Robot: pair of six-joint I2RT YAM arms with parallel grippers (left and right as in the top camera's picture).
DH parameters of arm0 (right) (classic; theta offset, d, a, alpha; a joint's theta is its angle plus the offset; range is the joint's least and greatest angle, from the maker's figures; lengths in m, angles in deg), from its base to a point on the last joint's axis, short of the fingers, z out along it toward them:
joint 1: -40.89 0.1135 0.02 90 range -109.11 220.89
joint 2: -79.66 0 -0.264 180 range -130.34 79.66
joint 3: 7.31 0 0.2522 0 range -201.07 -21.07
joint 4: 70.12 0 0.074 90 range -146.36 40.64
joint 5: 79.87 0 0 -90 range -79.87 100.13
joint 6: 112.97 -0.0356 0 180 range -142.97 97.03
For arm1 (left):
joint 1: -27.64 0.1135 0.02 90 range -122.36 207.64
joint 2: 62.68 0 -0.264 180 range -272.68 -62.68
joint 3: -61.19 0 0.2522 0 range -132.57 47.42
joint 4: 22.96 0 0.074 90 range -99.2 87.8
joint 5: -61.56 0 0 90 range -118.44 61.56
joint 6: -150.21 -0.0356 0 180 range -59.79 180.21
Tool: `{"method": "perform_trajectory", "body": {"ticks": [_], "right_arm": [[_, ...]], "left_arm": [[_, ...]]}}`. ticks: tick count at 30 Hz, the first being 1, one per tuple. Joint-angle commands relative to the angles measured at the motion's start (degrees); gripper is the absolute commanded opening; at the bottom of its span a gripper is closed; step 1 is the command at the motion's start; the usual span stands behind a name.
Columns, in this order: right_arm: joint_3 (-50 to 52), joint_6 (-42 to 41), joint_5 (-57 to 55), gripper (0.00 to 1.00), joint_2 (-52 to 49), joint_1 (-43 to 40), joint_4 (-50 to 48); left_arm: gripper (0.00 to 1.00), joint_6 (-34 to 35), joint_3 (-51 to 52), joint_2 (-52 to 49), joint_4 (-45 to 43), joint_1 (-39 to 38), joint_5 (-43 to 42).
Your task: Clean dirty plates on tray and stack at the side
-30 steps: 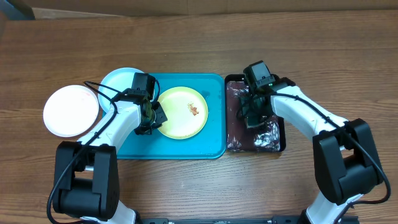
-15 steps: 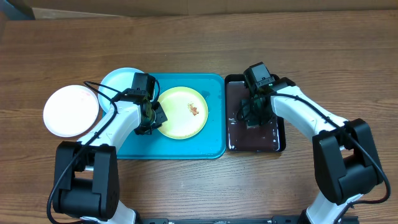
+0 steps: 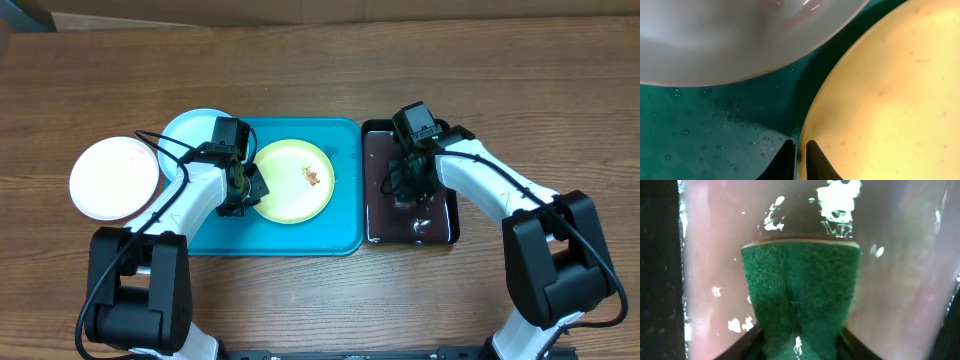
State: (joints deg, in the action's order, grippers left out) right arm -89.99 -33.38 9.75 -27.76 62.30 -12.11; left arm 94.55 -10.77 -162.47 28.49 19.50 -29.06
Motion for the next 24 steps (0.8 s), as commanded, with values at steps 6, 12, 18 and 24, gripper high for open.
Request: {"method": "perform_trajectory", "body": {"ticks": [6, 12, 18, 24], "right_arm": [[1.6, 0.0, 0.5, 0.39, 1.2, 0.2, -0.2], [1.9, 0.0, 0.5, 0.39, 1.2, 0.2, -0.3], [2.9, 0.0, 0.5, 0.32, 1.2, 0.2, -1.0], [4.7, 0.0, 0.5, 0.38, 1.2, 0.2, -3.3]], "left_arm": [[0.15, -1.2, 0.6, -0.6, 0.0, 0.2, -0.1], [0.14, -1.2, 0.6, -0.6, -0.1, 0.2, -0.4], [0.15, -1.6, 0.8, -0.6, -0.3, 0.2, -0.4], [0.15, -1.6, 0.9, -0.6, -0.5, 0.2, -0.3]]}}
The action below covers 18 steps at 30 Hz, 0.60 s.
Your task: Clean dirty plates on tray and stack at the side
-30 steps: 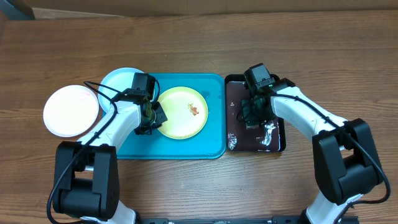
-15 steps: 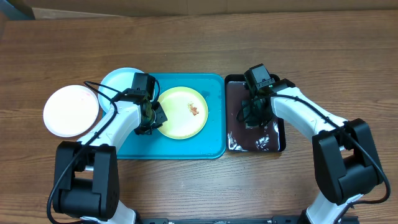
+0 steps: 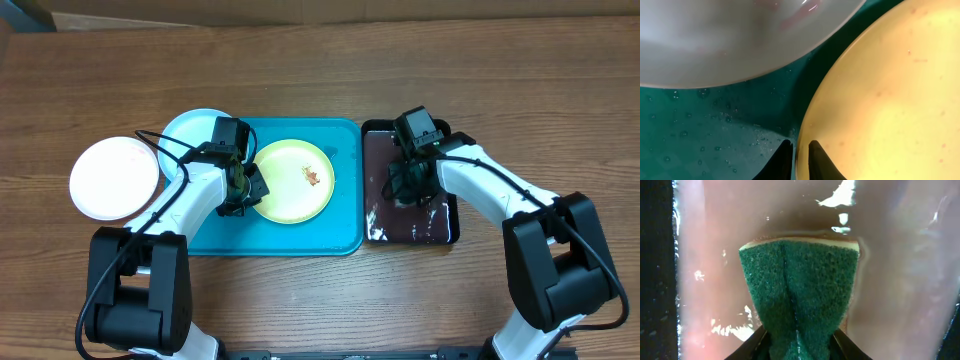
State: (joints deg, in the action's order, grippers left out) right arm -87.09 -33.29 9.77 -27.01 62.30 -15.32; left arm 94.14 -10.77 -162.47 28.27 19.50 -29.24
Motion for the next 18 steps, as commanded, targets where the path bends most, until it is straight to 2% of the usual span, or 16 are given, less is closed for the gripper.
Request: {"method": "perform_trajectory", "body": {"ticks": [1, 2, 4, 18], "right_arm": [[1.8, -0.1, 0.5, 0.38, 0.5, 0.2, -0.2], [1.6, -0.1, 0.5, 0.34, 0.5, 0.2, 0.1], [0.0, 0.1, 0.4, 0.05, 0.6, 0.0, 1.7], [-13.6, 0.1, -3.9, 0.04, 5.0, 0.0, 16.6]], "left_arm": [[0.15, -1.2, 0.9, -0.6, -0.2, 0.2, -0.1], [0.15, -1.2, 0.9, -0.6, -0.2, 0.2, -0.1], [0.15, -1.6, 0.9, -0.6, -0.2, 0.2, -0.3], [0.19, -2.8, 1.2, -0.7, -0.3, 0.2, -0.3]]}}
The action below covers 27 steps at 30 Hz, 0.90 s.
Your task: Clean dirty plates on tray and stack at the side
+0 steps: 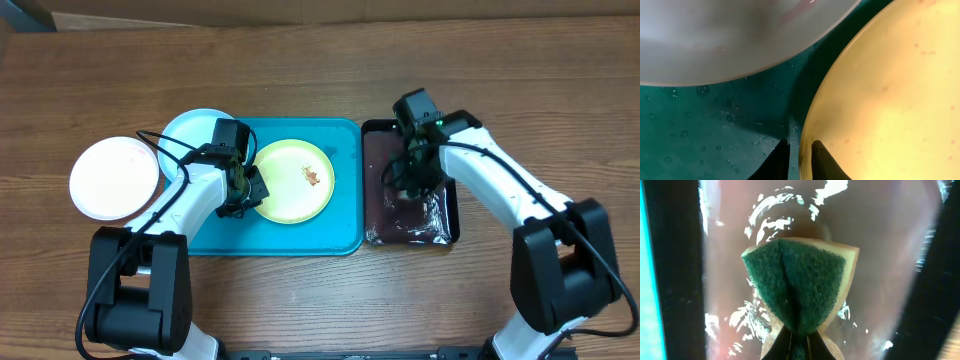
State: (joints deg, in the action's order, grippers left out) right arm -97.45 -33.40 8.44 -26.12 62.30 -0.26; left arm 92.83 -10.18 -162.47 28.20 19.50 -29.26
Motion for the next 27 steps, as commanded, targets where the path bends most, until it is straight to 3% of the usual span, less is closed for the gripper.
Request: {"method": "perform_trajectory", "body": {"ticks": [1, 9, 20, 27], "right_arm": [[-3.3, 0.2, -2.7, 0.04, 4.8, 0.0, 1.9], [-3.3, 0.4, -2.7, 0.04, 7.2, 0.0, 2.6], [-4.5, 0.4, -0.8, 0.04, 7.4, 0.0, 3.3], [0.0, 0.4, -0.9, 0.04, 7.3, 0.1, 0.7]], "left_arm": [[0.18, -1.8, 0.6, -0.7, -0.3, 0.2, -0.3], [0.04, -1.8, 0.6, -0.7, -0.4, 0.2, -0.3], [0.04, -1.7, 0.6, -0.7, -0.4, 0.2, -0.5], [0.04, -0.9, 0.6, -0.7, -0.3, 0.2, -0.7]]}}
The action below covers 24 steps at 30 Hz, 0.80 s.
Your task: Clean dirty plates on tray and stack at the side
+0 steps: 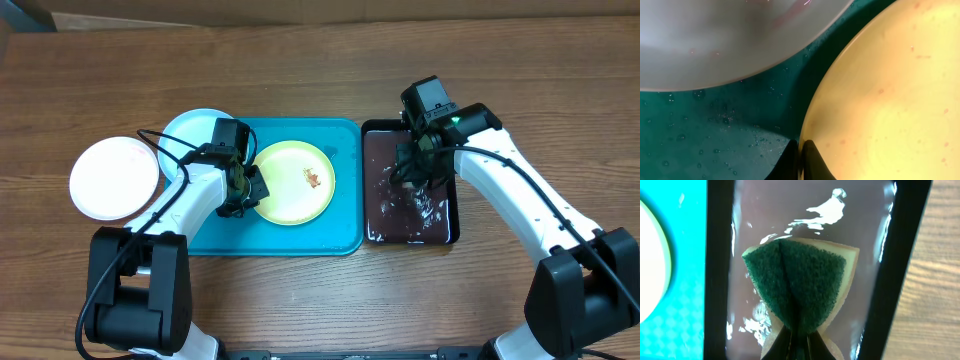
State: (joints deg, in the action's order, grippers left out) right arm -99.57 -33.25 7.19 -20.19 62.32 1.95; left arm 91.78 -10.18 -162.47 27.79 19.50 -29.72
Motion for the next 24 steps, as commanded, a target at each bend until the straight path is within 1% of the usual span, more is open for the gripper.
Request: {"method": "perform_trajectory", "body": {"ticks": [1, 3, 6, 8, 11, 12, 14, 15, 18, 21, 24], "right_arm": [[3.8, 0.2, 0.0, 0.04, 1.4, 0.1, -3.3], [7.5, 0.3, -0.4, 0.04, 1.4, 0.1, -7.3], [10.4, 0.3, -0.4, 0.04, 1.4, 0.1, -10.3], [9.8, 0.3, -0.4, 0.04, 1.5, 0.1, -9.9], [6.2, 0.5, -0.4, 0.04, 1.6, 0.1, -7.3], [4.4, 0.5, -0.4, 0.04, 1.6, 0.1, -6.3], [0.7, 0.4, -0.4, 0.04, 1.6, 0.1, -4.0], [-0.7, 0.2, -0.4, 0.04, 1.7, 0.1, -3.0], [-4.0, -0.4, 0.3, 0.04, 1.7, 0.1, -0.7], [-3.9, -0.4, 1.4, 0.04, 1.7, 0.1, 0.3], [-0.4, -0.4, 1.3, 0.04, 1.7, 0.3, -0.2]], "left_arm": [[0.04, 0.2, 0.6, -0.7, 0.1, 0.2, -0.2], [0.05, 0.2, 0.6, -0.7, 0.1, 0.2, -0.2], [0.15, 0.2, 0.6, -0.7, 0.1, 0.2, -0.2], [0.18, 0.2, 0.6, -0.7, 0.1, 0.2, -0.2], [0.16, 0.2, 0.6, -0.7, 0.0, 0.2, -0.2], [0.14, 0.2, 0.6, -0.7, 0.0, 0.2, -0.2], [0.06, 0.2, 0.6, -0.7, 0.0, 0.2, -0.3], [0.04, 0.2, 0.6, -0.7, 0.1, 0.2, -0.3], [0.04, 0.2, 0.6, -0.7, 0.1, 0.2, -0.6], [0.04, 0.2, 0.6, -0.7, 0.1, 0.2, -0.7], [0.04, 0.4, 0.6, -0.7, 0.0, 0.2, -0.7]]}}
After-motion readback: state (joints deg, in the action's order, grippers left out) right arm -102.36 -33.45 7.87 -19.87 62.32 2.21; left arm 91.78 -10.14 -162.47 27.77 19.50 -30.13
